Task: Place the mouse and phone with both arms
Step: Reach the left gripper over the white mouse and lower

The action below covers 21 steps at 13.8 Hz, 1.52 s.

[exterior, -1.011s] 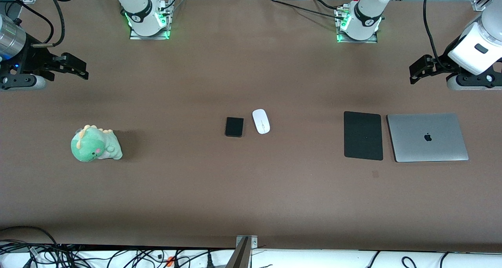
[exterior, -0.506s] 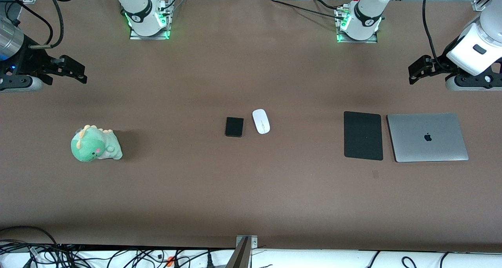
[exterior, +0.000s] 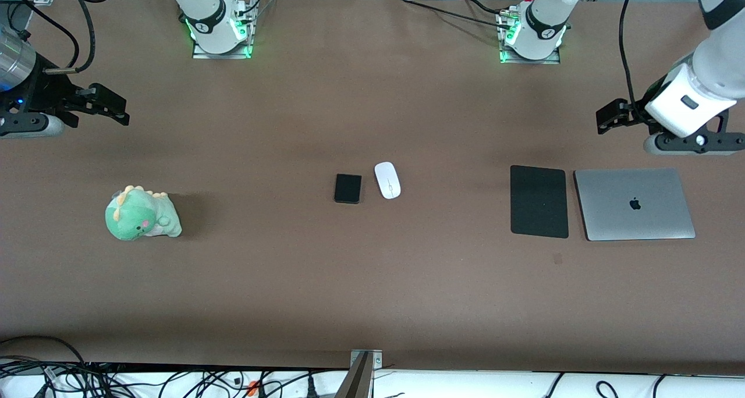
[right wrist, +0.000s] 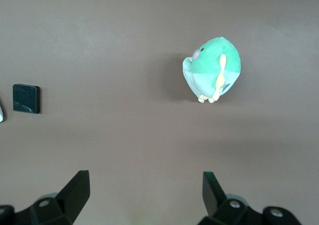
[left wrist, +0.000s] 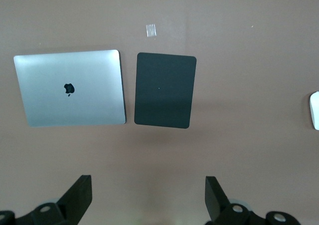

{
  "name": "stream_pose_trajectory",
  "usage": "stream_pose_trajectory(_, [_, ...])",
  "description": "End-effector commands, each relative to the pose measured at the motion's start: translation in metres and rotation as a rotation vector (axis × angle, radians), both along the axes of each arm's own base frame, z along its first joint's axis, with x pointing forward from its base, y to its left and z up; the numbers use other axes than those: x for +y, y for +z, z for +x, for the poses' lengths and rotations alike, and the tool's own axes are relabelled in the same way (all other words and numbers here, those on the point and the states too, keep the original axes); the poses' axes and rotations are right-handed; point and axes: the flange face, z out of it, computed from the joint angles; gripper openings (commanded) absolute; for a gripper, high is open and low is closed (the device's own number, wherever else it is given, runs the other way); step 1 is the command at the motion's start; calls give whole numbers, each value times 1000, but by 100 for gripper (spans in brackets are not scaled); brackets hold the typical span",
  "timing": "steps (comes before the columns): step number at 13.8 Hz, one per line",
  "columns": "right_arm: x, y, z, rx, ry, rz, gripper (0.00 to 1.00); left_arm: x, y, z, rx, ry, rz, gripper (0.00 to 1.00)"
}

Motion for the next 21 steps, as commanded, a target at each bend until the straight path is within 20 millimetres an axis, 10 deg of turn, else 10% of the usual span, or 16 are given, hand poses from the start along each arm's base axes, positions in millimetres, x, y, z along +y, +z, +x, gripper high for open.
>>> stream_pose_trajectory(1, [1, 4, 4, -5, 0, 4, 100, 7, -3, 6, 27, -46, -33, 100])
stream_pose_trajectory(8, [1, 3, 4, -4, 0, 4, 100, -32, -49, 9, 99, -18, -105, 100])
stream_pose_trajectory(15, [0, 3, 5, -4, -1, 2, 100, -220, -182, 19, 97, -32, -111, 100])
stream_pose_trajectory(21, [-2, 2, 4, 4, -4, 2, 100, -335, -284, -1, 1, 109, -160, 100])
